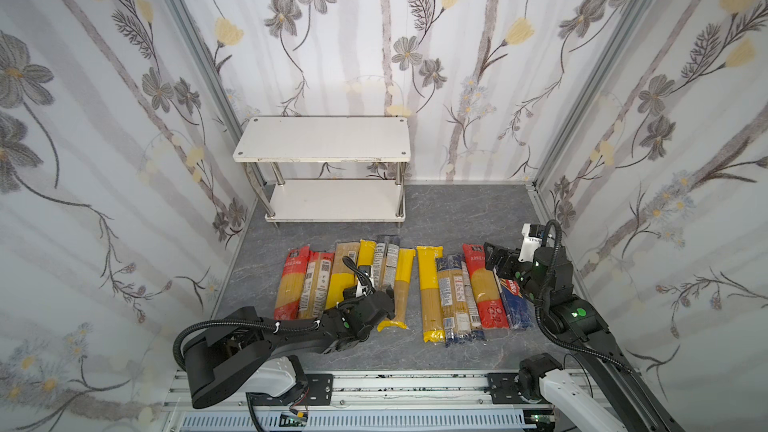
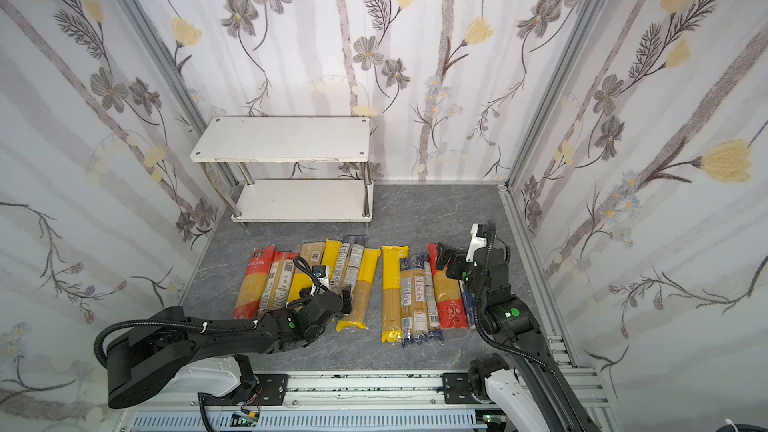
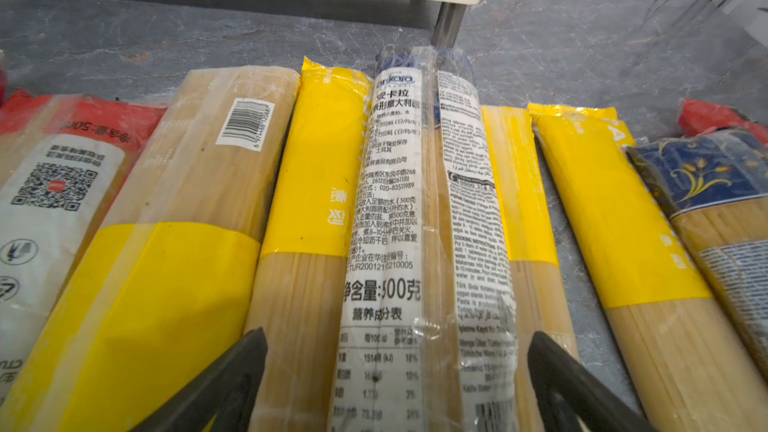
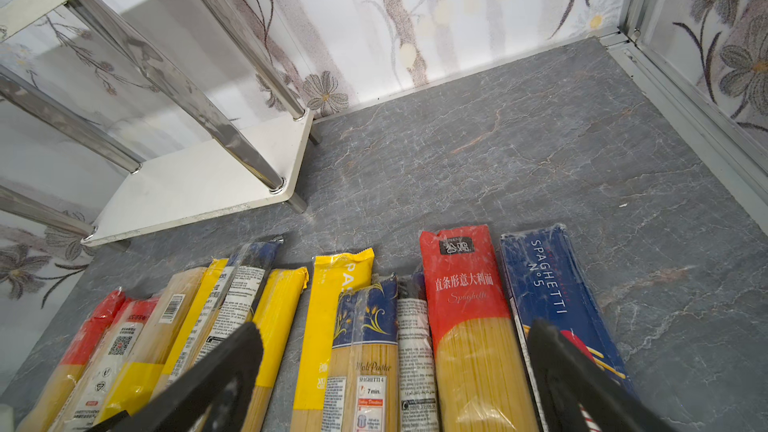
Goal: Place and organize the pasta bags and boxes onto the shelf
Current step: 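Lower the left gripper onto the clear-wrapped spaghetti pack while the right arm rises, then close the left gripper on the clear-wrapped spaghetti pack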
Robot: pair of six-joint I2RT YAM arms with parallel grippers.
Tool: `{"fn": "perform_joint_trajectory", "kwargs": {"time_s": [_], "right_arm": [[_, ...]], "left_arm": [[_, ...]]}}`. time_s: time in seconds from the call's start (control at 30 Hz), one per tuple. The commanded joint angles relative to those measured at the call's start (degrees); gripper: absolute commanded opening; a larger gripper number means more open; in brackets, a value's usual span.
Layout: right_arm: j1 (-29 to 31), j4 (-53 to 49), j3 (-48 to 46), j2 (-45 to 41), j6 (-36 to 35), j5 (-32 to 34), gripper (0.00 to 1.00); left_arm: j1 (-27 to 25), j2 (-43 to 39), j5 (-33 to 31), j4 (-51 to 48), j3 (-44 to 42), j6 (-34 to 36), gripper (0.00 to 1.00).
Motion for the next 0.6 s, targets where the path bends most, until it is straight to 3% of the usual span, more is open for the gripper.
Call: {"fn": "perform_joint_trajectory", "kwargs": {"time_s": [0.0,0.23,0.33,0.4,0.57], "right_arm": [[0.47,-1.21,0.05,-0.1,1.12,-0.93,1.0],[0.92,-2.12,-0.77,-0.06,0.57,-0.05,1.0],[0.98,-2.59,-0.83,-0.28,0.04,0.37,1.0],[0.98,-2.73,-0.93,-0.41,-0.06,0.56,1.0],[1.05,-2.03,-0.88,-0.41,-0.14,-0.99,1.0]], "left_arm": [[-0.54,4.01,-3.84,-1.28,2.77,-0.93,1.0],[-2.21,15.67,-3.88,-2.44,8.7,0.4,1.0],[-3.18,19.14,-3.29,-3.28,10.42,0.34,0.94],[-3.6,20.62,-3.52,-4.59,11.4,-0.24,0.87],[-3.89,22.1,-3.9,-8.5,13.74,-0.58,0.53]]}}
